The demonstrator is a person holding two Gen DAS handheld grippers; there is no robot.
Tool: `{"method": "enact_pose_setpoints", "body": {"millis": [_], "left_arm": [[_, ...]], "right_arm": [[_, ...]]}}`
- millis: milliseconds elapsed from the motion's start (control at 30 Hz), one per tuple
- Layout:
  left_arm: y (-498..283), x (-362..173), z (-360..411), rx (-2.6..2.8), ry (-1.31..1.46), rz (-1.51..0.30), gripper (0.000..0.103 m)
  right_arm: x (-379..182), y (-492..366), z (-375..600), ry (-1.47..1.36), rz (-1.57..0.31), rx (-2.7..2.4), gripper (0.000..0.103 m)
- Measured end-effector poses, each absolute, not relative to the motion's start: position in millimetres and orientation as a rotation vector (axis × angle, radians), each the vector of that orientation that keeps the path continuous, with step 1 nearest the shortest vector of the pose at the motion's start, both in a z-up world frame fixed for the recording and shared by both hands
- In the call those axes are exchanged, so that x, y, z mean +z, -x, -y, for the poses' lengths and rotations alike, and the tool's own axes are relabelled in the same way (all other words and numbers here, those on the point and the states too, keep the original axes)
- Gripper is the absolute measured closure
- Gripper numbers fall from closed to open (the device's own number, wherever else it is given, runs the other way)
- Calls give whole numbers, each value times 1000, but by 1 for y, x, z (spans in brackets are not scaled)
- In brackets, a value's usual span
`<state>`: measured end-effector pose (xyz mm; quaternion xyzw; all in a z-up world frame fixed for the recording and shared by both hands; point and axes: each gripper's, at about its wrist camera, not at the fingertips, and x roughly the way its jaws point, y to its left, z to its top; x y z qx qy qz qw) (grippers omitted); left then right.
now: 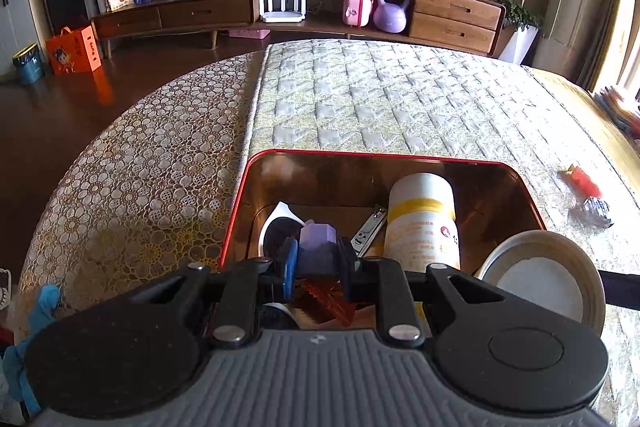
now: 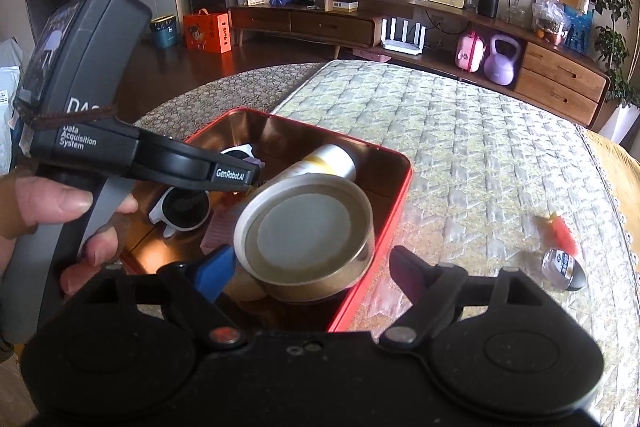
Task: Organize rigid objects
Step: 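Open the left gripper to drop the block while the right gripper releases the lid into the tin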
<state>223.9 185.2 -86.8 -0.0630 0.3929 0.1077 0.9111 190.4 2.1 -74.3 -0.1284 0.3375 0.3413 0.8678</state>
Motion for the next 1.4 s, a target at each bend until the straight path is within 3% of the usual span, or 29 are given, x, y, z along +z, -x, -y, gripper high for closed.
{"method": "enact_pose_setpoints", "body": {"millis": [667,800,1267,1367,1400], "left_arm": [[-189,-60,-174,194,145,-795,82],[-179,-51,-168,185,147,-781,77],[-150,-26,-118,59,163,-745,75],[-149,-23,-102,41,152,-740,69],[-148,-22,-97,40,148,-736,55]], "right_arm": [[-42,-168,41,170,-687,723,17],[-33,-161,54,155,-683,728,17],[-14,-146,124,87,-653,698,11],[-16,-147,143,69,-655,668,10],[-17,-148,149,65,-655,659,10]]}}
